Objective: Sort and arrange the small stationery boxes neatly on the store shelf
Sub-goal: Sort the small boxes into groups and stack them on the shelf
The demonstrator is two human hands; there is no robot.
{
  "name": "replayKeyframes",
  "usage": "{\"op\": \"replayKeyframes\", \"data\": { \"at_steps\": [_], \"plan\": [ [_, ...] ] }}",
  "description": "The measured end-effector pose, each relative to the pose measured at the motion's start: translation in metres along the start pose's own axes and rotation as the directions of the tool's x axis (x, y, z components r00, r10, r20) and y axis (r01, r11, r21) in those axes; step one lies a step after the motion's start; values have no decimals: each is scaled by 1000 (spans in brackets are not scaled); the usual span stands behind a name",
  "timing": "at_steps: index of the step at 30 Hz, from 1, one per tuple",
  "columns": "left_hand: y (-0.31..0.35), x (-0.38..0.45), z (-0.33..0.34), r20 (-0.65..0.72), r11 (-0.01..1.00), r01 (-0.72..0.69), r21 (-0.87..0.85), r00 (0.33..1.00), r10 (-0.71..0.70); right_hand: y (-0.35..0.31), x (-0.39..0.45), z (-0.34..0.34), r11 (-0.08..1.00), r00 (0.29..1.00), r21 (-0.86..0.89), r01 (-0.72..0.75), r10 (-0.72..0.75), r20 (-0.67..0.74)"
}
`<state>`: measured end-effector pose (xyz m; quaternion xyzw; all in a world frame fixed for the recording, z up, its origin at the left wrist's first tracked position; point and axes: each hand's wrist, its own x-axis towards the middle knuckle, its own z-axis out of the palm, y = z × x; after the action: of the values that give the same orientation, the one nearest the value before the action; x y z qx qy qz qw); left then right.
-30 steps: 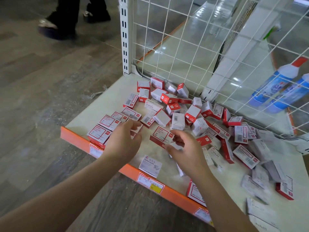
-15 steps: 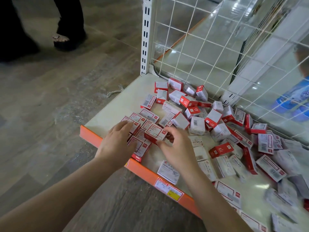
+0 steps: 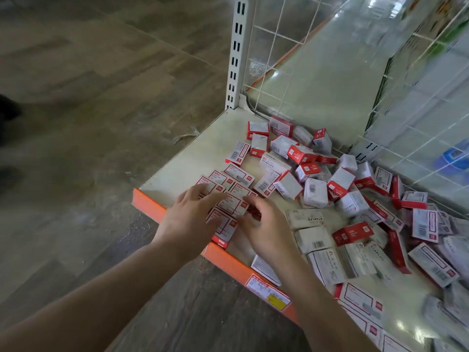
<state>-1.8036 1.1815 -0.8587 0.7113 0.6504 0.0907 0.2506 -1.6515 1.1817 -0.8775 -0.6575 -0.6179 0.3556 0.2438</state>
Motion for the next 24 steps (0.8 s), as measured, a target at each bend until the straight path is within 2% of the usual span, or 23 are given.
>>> {"op": "replayKeyframes", "data": {
  "at_steps": [5, 9, 14, 17, 20, 24],
  "plan": [
    [3, -2, 2, 19, 999, 26, 23, 999, -27, 2, 0, 5, 1000, 1000, -3, -19, 18, -25],
    [4, -1, 0, 26, 999, 39, 2, 999, -39, 3, -1, 7, 996, 999, 83, -43, 45, -15],
    [-1, 9, -3, -42, 999, 34, -16, 999, -34, 4, 0, 7, 992, 998, 108, -64, 66, -13],
    [-4, 22, -6, 30, 999, 11, 33, 999, -12, 4, -1, 8, 993, 999, 106, -47, 48, -10],
    [-6, 31, -8, 131, 1000, 2, 6, 991, -3, 4, -3, 9, 992, 999, 118, -45, 47, -11],
    [-7, 32, -9, 126, 999, -12, -35, 992, 16, 6, -4, 11, 992, 999, 122, -33, 37, -36]
  ]
}}
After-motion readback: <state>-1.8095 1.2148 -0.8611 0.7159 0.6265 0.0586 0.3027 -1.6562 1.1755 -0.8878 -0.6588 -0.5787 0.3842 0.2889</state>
